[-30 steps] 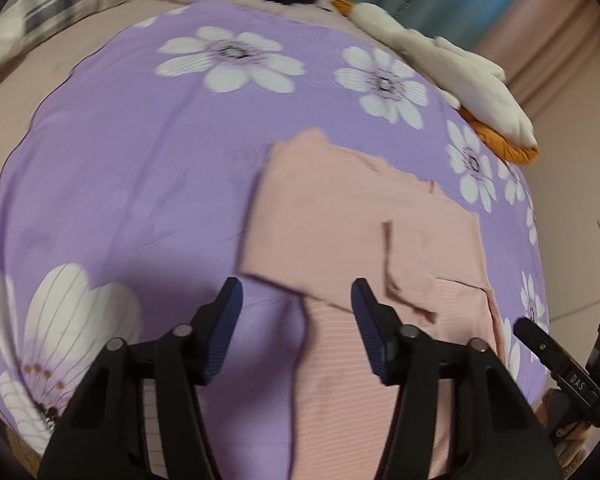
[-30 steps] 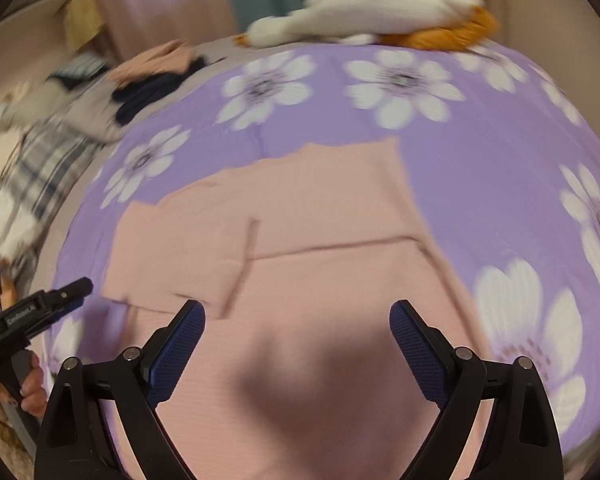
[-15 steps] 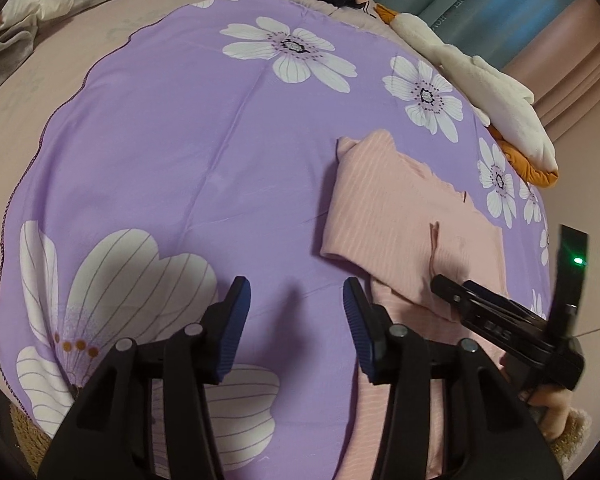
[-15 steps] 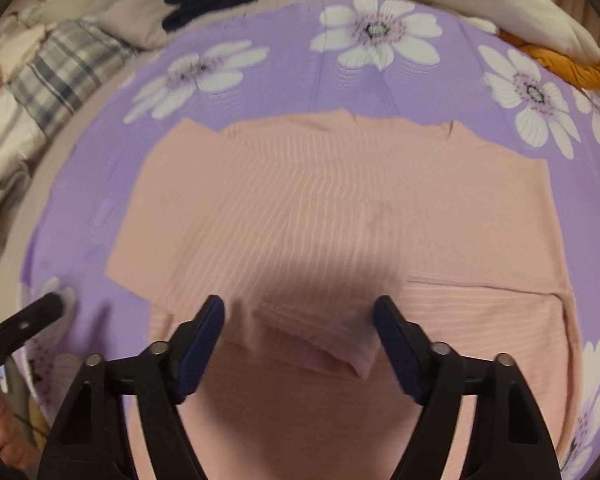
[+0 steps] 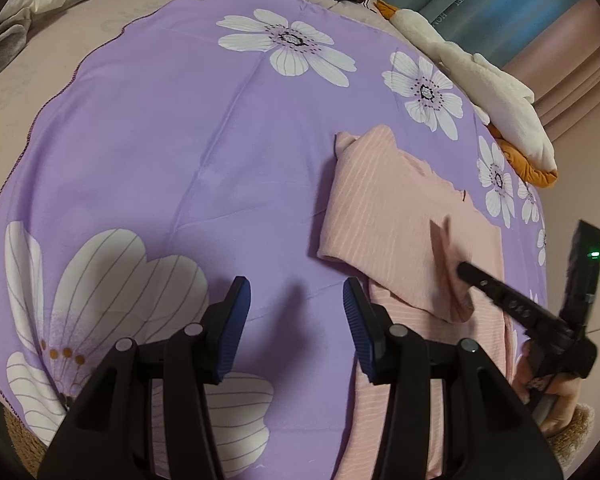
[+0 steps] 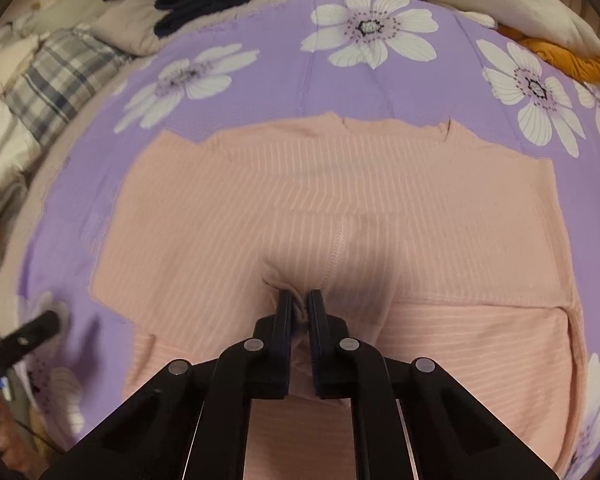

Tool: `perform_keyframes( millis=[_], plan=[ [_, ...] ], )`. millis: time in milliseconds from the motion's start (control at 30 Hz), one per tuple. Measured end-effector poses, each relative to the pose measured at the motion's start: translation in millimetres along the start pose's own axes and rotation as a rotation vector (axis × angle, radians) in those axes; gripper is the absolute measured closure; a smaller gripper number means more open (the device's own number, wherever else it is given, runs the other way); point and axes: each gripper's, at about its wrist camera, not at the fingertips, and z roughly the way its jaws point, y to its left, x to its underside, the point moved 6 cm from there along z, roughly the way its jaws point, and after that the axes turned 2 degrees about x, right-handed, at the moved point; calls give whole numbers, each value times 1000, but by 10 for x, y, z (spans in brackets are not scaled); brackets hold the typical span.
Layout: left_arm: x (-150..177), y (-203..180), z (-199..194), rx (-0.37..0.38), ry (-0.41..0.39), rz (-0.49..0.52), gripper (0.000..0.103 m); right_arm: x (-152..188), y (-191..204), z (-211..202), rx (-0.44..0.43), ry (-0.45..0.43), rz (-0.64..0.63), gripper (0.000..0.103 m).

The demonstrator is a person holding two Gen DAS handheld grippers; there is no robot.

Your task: Fold small clothes

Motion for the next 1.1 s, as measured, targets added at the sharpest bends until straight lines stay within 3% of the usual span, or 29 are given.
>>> perform_keyframes(
  millis=[400,600,667,933,1100],
  plan=[
    [-159,-192,35,12,-12,28,56,-633,-268,-731,-89,-190,40,94],
    [-356,-387,80,17,-37,68,56,-940,-565,-1079,-59,-271,66,94],
    [-435,-487,135,28,-35,86,63,-986,-669,-1133,-56,-286,82,94],
    [-634,-833,498,54,8,150,78,-935,-1100,-968,-86,-260,179,94],
    [-667,-917,837,8,57,183,83,-807,-1317,-788,-93,-219,232,94]
  ],
)
